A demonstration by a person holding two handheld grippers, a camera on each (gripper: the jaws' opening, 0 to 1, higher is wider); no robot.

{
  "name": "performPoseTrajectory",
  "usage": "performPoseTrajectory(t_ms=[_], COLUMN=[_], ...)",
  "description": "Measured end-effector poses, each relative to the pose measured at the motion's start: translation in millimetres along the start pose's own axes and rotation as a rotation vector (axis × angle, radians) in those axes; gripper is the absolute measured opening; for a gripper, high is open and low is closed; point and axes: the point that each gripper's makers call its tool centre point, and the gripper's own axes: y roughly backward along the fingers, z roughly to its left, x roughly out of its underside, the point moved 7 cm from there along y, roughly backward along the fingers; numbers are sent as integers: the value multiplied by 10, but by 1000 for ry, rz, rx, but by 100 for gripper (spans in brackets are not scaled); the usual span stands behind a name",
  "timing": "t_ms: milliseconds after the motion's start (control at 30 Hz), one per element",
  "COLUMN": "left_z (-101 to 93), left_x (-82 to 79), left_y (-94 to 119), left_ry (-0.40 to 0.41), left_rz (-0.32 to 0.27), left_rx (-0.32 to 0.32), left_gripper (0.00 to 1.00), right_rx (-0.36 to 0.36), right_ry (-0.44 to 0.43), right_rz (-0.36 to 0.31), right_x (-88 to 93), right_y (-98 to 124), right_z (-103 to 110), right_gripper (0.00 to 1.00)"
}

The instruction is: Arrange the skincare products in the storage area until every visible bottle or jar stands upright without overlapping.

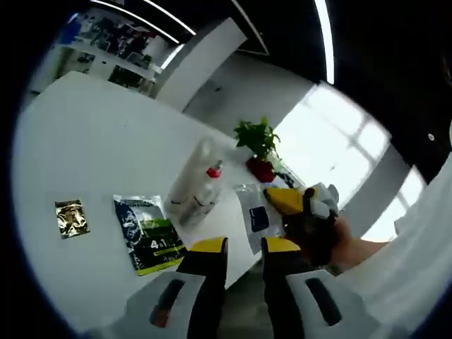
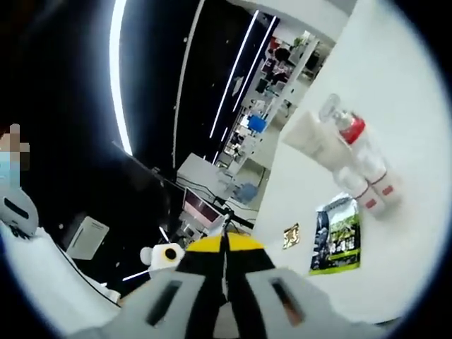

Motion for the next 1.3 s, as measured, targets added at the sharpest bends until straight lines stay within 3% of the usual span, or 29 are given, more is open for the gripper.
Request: performPoseTrajectory(t_ms=[100,133,500,767,1000,1067,1300], left_z=[-5,-7,200,466,672,737,994], left_x=[-5,-12,91,146,243,253,263], left_y=[6,16,150,311,393,394,417], left_ry=[35,36,108,162,194,209,216], left_rz=[-23,-34,-14,-20,-2,5,28], left_rx=[17,17,-59,-160,-234,-261,-335], left_gripper=[8,0,0,0,0,0,0], right_rx=[-4,-4,112,203,242,265,282], right_ry=[5,14,207,406,556,612,687], right_rz=[8,16,162,360,473,493,544], right_x=[2,8,149,334,494,539,642], right_y=[-40,-59,-273,-483,-671,-745,-998], right_z=[12,16,-118,-261,-361,-410,-564], right_gripper=[1,1,2,2,1,1,1])
